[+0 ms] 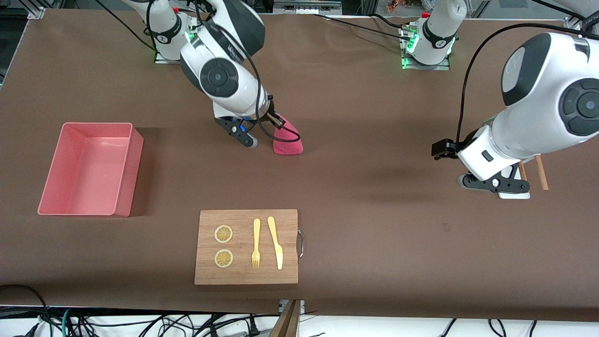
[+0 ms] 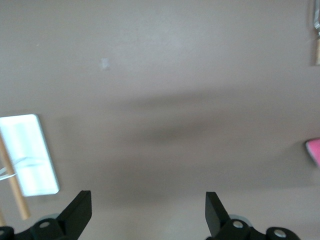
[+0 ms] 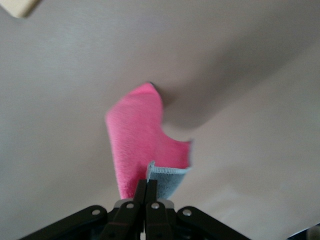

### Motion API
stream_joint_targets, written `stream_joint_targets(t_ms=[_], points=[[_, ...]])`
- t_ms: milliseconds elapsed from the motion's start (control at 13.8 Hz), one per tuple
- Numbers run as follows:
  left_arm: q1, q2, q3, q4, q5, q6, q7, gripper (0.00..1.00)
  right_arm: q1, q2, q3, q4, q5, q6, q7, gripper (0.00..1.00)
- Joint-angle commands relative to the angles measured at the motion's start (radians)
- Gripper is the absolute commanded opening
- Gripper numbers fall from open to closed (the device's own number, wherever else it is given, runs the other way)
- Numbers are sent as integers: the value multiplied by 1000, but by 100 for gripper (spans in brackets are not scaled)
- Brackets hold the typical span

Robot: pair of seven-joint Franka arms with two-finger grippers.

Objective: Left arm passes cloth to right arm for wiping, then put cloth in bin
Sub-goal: 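Release the cloth from the left gripper while the right gripper pulls it away, then return the left gripper above the tray while the right gripper lowers the cloth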

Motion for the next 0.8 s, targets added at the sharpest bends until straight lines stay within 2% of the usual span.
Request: stream_joint_targets(t_ms=[0, 218, 508, 653, 725], points=[[-7, -12, -2, 65, 41, -35, 29, 100, -41, 31, -11, -68, -10, 76, -81, 0], [1, -7, -2, 79, 46, -35, 29, 100, -43, 75, -107, -76, -45, 88, -216, 0], [3, -33, 6, 35, 56, -24, 20, 100, -70, 89, -262, -133, -48, 133, -507, 0], [54, -125, -5, -104, 34, 60, 23, 100, -85, 82, -342, -135, -48, 105, -670, 0], [81, -194, -5, -207, -5, 126, 16, 100, -89, 78, -394, -135, -48, 79, -769, 0]])
